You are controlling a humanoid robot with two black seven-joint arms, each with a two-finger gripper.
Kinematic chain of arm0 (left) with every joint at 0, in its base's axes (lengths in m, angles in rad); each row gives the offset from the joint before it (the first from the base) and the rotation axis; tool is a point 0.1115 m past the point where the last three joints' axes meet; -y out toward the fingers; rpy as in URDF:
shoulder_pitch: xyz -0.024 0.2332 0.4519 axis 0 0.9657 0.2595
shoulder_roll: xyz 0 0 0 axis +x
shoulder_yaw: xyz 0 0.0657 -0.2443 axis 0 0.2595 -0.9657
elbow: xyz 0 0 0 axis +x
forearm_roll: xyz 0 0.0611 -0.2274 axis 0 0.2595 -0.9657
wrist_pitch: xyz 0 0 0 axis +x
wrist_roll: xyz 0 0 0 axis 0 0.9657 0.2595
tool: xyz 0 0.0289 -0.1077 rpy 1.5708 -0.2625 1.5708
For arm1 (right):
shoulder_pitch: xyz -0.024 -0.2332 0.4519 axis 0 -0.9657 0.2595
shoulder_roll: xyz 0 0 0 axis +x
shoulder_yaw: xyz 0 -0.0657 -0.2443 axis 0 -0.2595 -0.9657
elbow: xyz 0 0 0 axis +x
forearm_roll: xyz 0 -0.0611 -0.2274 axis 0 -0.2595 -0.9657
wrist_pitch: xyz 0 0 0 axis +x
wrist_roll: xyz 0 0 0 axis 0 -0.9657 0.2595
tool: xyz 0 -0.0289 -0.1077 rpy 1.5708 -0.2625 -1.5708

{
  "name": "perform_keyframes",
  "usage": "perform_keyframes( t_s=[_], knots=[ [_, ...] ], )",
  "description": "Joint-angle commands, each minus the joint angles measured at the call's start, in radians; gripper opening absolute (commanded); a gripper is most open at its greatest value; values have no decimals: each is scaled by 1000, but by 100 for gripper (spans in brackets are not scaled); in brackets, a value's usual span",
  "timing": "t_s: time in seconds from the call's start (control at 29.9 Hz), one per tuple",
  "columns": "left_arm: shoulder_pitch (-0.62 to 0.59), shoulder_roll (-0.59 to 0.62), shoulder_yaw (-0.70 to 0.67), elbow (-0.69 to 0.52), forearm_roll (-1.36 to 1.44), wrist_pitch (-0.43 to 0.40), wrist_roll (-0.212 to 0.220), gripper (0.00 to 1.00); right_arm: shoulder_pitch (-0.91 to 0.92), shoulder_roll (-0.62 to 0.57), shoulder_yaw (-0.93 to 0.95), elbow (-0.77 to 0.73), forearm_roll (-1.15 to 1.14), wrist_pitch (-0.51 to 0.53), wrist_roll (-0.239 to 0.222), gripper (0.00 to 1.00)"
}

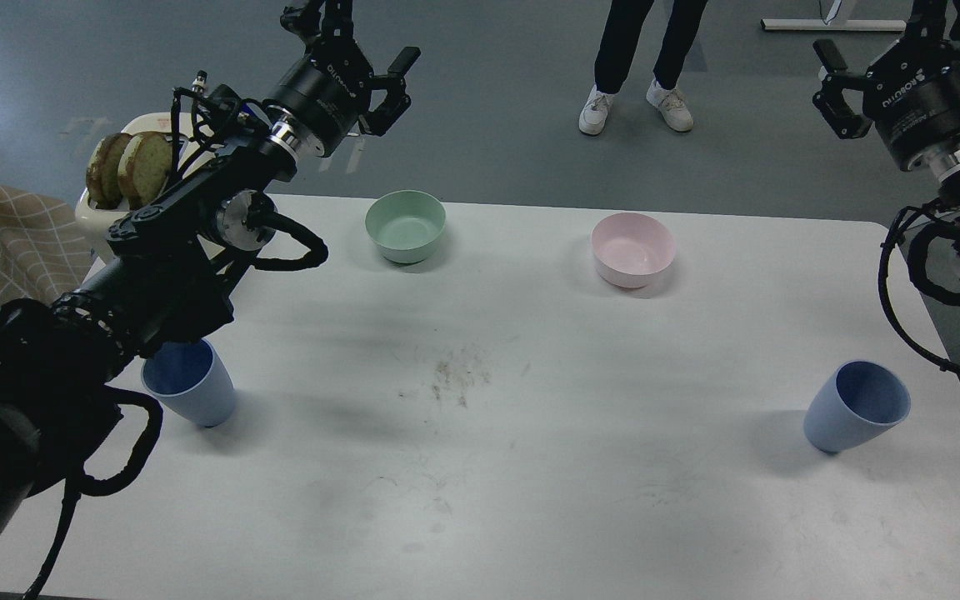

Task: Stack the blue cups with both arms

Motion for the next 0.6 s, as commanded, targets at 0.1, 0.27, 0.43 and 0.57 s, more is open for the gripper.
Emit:
perform_keyframes(
  t_s=[0.1, 0.27, 0.43, 0.57],
  knots=[
    [-19, 84, 22, -101, 228, 0, -5, 98, 10, -1, -2, -1, 0, 0, 0, 100],
    [-22, 211, 22, -259, 432, 0, -7, 98, 7, -3, -2, -1, 0, 0, 0, 100],
    [-7, 331, 22, -399, 601, 0, -4, 98, 7, -5, -2, -1, 0, 0, 0, 100],
    [9, 451, 22, -522, 800, 0, -4, 98, 7, -8, -2, -1, 0, 0, 0, 100]
  ],
)
